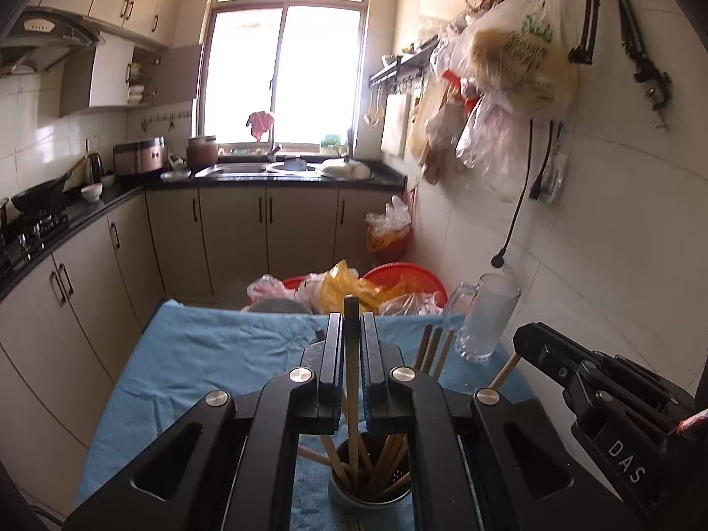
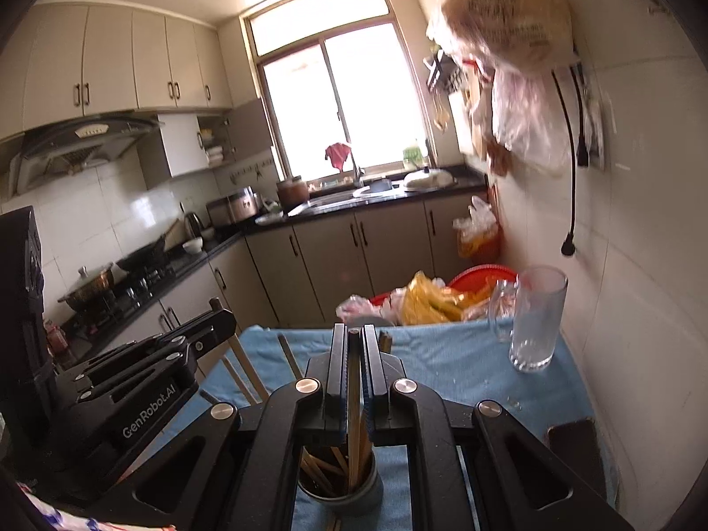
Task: Organize utensils
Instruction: 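Lower the chopsticks in both grippers into the black holder, then open both grippers to release the chopsticks into the holder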
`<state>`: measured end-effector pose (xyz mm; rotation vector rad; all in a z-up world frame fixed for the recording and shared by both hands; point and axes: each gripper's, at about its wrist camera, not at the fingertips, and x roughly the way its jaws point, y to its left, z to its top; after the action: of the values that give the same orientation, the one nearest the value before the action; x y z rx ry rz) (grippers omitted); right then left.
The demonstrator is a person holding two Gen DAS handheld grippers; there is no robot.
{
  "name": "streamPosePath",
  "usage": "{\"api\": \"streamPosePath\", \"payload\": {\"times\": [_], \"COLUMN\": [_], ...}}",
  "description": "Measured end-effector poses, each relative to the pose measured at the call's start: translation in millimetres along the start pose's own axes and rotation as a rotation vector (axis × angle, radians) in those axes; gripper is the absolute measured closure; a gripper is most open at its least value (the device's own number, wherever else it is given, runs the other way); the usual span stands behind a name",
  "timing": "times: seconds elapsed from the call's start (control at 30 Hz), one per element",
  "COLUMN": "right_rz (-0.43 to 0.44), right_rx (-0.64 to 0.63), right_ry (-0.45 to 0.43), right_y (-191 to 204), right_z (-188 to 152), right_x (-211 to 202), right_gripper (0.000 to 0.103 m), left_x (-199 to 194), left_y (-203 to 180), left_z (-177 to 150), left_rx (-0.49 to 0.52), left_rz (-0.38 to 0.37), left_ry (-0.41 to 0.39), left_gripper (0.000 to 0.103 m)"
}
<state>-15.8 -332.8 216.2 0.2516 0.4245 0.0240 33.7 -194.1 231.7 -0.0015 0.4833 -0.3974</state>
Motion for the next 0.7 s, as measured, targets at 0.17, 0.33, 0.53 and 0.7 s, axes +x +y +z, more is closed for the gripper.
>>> {"api": "streamPosePath", "payload": {"times": [0.17,0.33,0.53,0.7], "right_rz": [0.000,0.006,0.001,-0.003], "right_rx": [0.007,0.026,0.036,0.037], "right_ry": [0.038,0.049,0.047,0.032], "right_y": [-4.8,-8.6,-9.0,-7.3], "right_z": [-6.5,-10.9,-9.6,-7.4], "right_x": [15.6,20.0,14.9,4.1], "right_gripper": [0.097,0.096,0.080,0.074], "left_x": [4.1,-7.3,-27.2,-44.3], "left_y": [6.1,10.7,14.2,16.0], "left_z": [-5.6,-10.7,-16.0,-23.5], "left_rx": [-0.006,-0.006,0.014,0.042], "left_rz": [0.014,0.044,0.090,0.126], "left_ry": [0.007,-0.015,-0.022,-0.023], "left_gripper": [0.093,0.059,0.050,0.045]}}
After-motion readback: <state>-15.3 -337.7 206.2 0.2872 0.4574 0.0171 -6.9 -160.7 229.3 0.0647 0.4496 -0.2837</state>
